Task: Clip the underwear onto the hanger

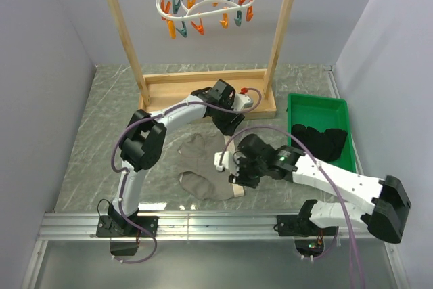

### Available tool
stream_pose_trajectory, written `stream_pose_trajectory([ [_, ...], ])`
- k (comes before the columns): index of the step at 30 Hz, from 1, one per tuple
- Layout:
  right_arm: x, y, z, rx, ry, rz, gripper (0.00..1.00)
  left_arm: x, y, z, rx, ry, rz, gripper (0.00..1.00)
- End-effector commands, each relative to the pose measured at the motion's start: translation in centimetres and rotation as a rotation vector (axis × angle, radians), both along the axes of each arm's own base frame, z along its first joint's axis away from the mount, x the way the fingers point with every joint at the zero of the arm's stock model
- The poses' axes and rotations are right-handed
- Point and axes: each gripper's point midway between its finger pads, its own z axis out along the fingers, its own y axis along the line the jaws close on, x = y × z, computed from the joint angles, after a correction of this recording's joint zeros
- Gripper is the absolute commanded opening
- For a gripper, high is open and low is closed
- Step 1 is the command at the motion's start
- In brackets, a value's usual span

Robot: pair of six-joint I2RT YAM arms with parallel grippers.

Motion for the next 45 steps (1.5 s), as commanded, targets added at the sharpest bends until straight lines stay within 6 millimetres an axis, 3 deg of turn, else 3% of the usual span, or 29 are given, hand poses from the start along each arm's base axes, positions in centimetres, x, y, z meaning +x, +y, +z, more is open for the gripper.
stream_pose_trajectory([
  [1, 1.4, 3.0, -0.8, -0.01, -0.105, 0.026, 0.44, 0.5, -1.3, 1.8, -0.043, -0.019, -0.062, 0.6],
  [7, 1.4, 3.8, -3.3, -0.088, -0.094, 0.062, 0.43, 0.6, -0.8, 0.7, -0.012, -0.005, -0.051, 0.57],
  [15, -1.3, 3.9, -4.1, -0.114, -0.042, 0.161, 0.5, 0.3, -0.6, -0.1, 0.0, 0.018, -0.054, 0.57],
  [18, -2.3, 3.5, -5.2, -0.158, -0.033, 0.198, 0.52, 0.1, -0.5, -0.6, 0.008, 0.024, -0.054, 0.55],
  [22, -2.3, 3.2, -6.8, -0.202, -0.032, 0.183, 0.53, -0.2, 0.0, -1.1, 0.024, 0.035, -0.052, 0.5],
  [25, -1.4, 2.7, -8.0, -0.235, -0.074, 0.163, 0.52, -0.6, 0.7, -1.3, 0.044, 0.038, -0.053, 0.43],
  [29, -0.9, 1.3, -9.1, -0.295, -0.096, 0.159, 0.39, -1.2, 1.8, -1.7, 0.075, 0.054, -0.046, 0.19],
  [31, -0.9, 0.4, -9.4, -0.318, -0.097, 0.166, 0.33, -1.5, 2.8, -1.7, 0.089, 0.065, -0.038, 0.13],
  [34, -0.7, -1.0, -9.4, -0.337, -0.11, 0.177, 0.31, -2.0, 4.6, -1.8, 0.11, 0.088, -0.015, 0.07],
  [35, -0.4, -1.5, -9.4, -0.344, -0.12, 0.171, 0.31, -2.0, 5.2, -1.3, 0.11, 0.079, -0.003, 0.03],
  [36, -0.3, -2.0, -9.3, -0.347, -0.129, 0.174, 0.31, -2.6, 6.3, -2.1, 0.128, 0.099, 0.012, 0.01],
  [40, 1.6, -3.9, -9.6, -0.389, -0.172, 0.187, 0.3, -3.7, 9.0, -2.7, 0.155, 0.114, 0.064, 0.0],
  [43, 4.6, -5.1, -9.3, -0.419, -0.214, 0.151, 0.3, -4.8, 10.7, -3.4, 0.163, 0.153, 0.145, 0.0],
  [45, 7.6, -5.5, -8.8, -0.427, -0.268, 0.107, 0.3, -5.2, 11.7, -3.6, 0.161, 0.158, 0.197, 0.0],
])
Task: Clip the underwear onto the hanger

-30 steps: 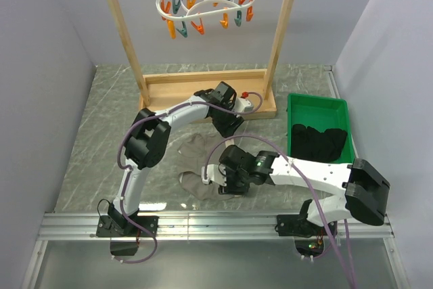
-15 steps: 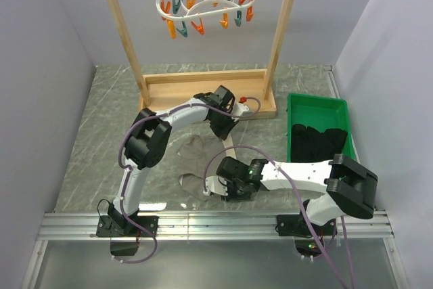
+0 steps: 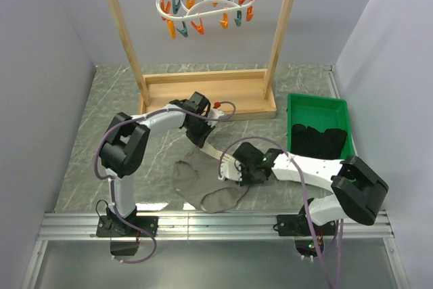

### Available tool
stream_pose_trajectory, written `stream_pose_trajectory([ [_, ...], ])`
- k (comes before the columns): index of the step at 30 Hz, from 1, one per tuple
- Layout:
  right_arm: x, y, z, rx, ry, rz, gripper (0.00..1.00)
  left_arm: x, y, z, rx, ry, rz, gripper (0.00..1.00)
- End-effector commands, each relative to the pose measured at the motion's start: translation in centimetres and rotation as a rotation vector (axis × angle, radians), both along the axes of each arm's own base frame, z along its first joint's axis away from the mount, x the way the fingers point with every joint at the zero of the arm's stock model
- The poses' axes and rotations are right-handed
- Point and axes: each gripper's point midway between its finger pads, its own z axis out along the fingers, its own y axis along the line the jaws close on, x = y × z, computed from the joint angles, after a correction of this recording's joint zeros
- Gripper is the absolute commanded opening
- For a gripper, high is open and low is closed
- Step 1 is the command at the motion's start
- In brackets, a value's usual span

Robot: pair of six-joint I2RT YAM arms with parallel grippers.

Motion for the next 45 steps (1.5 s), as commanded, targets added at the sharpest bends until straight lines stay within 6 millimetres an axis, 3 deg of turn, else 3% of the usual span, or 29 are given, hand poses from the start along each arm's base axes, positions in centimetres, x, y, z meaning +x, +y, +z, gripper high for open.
stream_pose_trajectory([
  [1, 5.1, -1.1, 0.9, -0.043, -0.13, -0.005, 0.3, -0.8, 1.6, 0.1, 0.013, 0.017, 0.137, 0.0],
  [5, 10.4, -0.8, 2.3, -0.03, -0.205, -0.103, 0.31, -2.3, 2.1, 0.7, -0.034, 0.082, 0.271, 0.0],
  [8, 12.0, -0.6, 4.1, 0.002, -0.254, -0.138, 0.42, -1.9, 2.6, 1.8, -0.055, 0.028, 0.341, 0.0],
  [10, 11.5, -0.3, 4.9, 0.035, -0.243, -0.152, 0.55, -1.1, 3.0, 2.4, -0.068, -0.006, 0.379, 0.03],
  [12, 10.9, -0.2, 6.4, 0.077, -0.234, -0.176, 0.61, -0.4, 3.4, 3.1, -0.089, -0.031, 0.403, 0.11],
  [13, 10.6, 0.0, 6.8, 0.101, -0.222, -0.178, 0.61, -0.1, 3.5, 3.3, -0.096, -0.032, 0.414, 0.22],
  [16, 10.1, 0.2, 8.4, 0.147, -0.215, -0.221, 0.61, 1.1, 4.1, 4.0, -0.119, -0.041, 0.484, 0.37],
  [19, 8.7, 1.2, 9.4, 0.224, -0.118, -0.282, 0.58, 1.1, 3.8, 5.1, -0.185, -0.03, 0.484, 0.37],
  [20, 7.9, 2.5, 9.7, 0.281, -0.043, -0.307, 0.56, 1.2, 3.5, 6.2, -0.218, -0.056, 0.474, 0.38],
  [24, 5.4, 4.1, 8.5, 0.317, 0.153, -0.376, 0.53, -0.2, 3.0, 6.8, -0.267, -0.016, 0.464, 0.38],
  [27, 4.7, 4.2, 6.9, 0.302, 0.214, -0.421, 0.53, -1.3, 2.6, 5.5, -0.276, 0.037, 0.457, 0.38],
  [30, 4.0, 3.4, 4.1, 0.228, 0.259, -0.458, 0.53, -2.0, 2.7, 2.6, -0.234, 0.087, 0.48, 0.36],
  [33, 4.7, 2.7, 2.4, 0.189, 0.25, -0.486, 0.53, -1.6, 3.4, 0.7, -0.188, 0.092, 0.525, 0.32],
  [37, 7.0, 2.1, 1.0, 0.166, 0.234, -0.53, 0.53, 0.1, 4.0, 0.4, -0.172, 0.055, 0.556, 0.28],
  [42, 10.4, 1.6, 1.1, 0.17, 0.187, -0.566, 0.53, 2.7, 4.7, 1.3, -0.152, -0.017, 0.579, 0.26],
  [45, 11.8, 1.7, 1.9, 0.183, 0.145, -0.564, 0.54, 2.9, 5.2, 1.5, -0.156, -0.012, 0.582, 0.28],
])
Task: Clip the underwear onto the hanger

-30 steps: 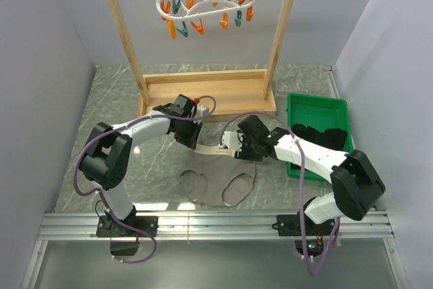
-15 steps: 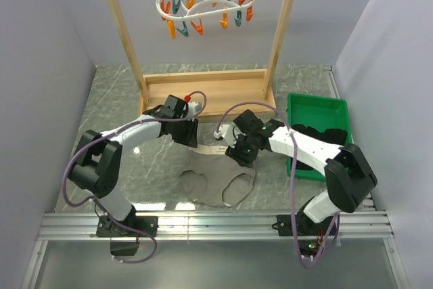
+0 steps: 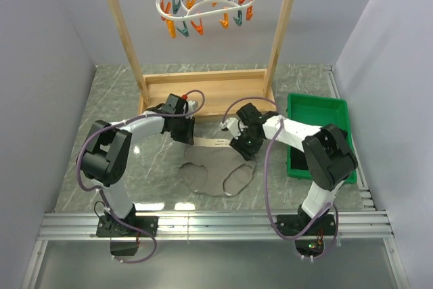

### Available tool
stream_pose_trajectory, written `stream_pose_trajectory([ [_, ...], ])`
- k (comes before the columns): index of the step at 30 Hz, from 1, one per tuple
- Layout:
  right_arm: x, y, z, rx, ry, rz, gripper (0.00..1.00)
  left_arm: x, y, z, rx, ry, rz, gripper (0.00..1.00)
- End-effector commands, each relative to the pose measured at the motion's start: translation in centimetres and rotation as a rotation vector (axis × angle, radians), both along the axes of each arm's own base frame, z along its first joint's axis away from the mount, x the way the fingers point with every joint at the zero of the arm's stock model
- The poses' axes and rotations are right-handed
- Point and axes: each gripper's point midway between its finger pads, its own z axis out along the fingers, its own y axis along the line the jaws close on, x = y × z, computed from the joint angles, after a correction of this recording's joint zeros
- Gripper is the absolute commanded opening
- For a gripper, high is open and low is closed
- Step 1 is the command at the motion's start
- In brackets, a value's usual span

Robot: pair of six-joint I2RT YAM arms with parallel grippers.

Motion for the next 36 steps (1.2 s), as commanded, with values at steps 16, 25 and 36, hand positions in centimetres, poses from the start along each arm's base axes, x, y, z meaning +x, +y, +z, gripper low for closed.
stream_pose_trajectory([
  [16, 5.4, -0.9, 20.3, 0.316, -0.586, -0.004, 0.78, -5.5, 0.4, 22.7, -0.408, -0.683, -0.169, 0.93],
  [25, 7.6, 0.6, 32.9, 0.65, -0.782, -0.199, 0.98, -5.7, 3.6, 33.6, -0.477, -1.012, 0.033, 0.91],
  [36, 7.0, 4.9, 37.8, 0.941, -0.693, -0.142, 0.98, 1.3, 5.1, 40.5, -0.523, -0.999, 0.081, 0.91],
])
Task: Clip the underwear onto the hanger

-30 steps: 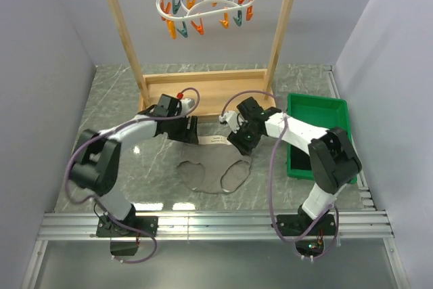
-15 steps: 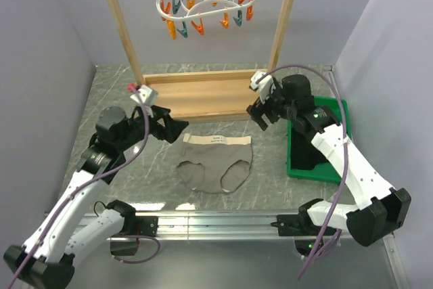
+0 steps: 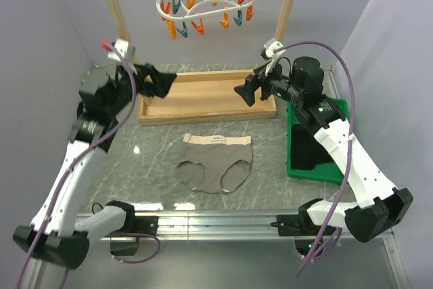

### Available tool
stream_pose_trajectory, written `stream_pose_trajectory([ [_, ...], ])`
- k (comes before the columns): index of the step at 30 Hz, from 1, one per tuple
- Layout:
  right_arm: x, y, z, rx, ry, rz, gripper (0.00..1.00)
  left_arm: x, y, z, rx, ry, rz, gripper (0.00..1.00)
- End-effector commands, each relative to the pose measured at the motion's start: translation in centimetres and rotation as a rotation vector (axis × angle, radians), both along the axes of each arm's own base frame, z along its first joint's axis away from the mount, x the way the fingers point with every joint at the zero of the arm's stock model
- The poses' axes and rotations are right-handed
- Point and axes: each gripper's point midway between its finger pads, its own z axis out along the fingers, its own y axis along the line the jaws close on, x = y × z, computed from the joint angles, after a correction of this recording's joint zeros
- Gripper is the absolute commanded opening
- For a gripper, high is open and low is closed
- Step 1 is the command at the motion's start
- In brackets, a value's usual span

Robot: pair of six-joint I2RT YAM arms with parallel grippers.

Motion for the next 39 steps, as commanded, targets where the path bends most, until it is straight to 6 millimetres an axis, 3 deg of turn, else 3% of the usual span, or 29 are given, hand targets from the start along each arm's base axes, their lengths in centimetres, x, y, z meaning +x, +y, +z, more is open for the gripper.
stream_pose_trajectory([
  [1, -0.7, 2.1, 2.7, 0.079, -0.017, 0.113, 0.97, 1.9, 0.0, 3.1, -0.038, -0.018, -0.107, 0.91],
  [4, -1.0, 2.7, 0.8, 0.058, 0.047, 0.159, 0.94, 3.4, 1.8, 5.8, -0.065, -0.122, -0.141, 0.9],
  [8, -1.9, 3.2, -2.2, 0.088, 0.162, 0.18, 0.94, 5.9, 2.6, 5.9, -0.121, -0.11, -0.203, 0.83],
  [10, -2.2, 3.3, -3.1, 0.083, 0.192, 0.193, 0.94, 5.6, 2.5, 7.3, -0.119, -0.221, -0.231, 0.79],
  [11, -2.2, 3.3, -3.6, 0.082, 0.205, 0.19, 0.94, 5.8, 2.5, 6.7, -0.128, -0.225, -0.226, 0.78],
  [25, -0.7, 3.7, -4.9, 0.073, 0.286, 0.162, 0.96, 10.2, 2.7, 8.3, -0.072, -0.296, -0.179, 0.77],
  [30, -0.6, 3.7, -4.9, 0.065, 0.289, 0.166, 0.97, 11.9, 2.7, 7.7, -0.073, -0.281, -0.183, 0.78],
  [31, -0.6, 3.7, -5.0, 0.061, 0.287, 0.167, 0.97, 12.0, 1.5, 7.7, -0.075, -0.281, -0.208, 0.8],
  [39, -0.4, 3.5, -5.8, 0.055, 0.305, 0.158, 0.97, 13.6, 0.3, 7.6, -0.092, -0.267, -0.247, 0.79],
])
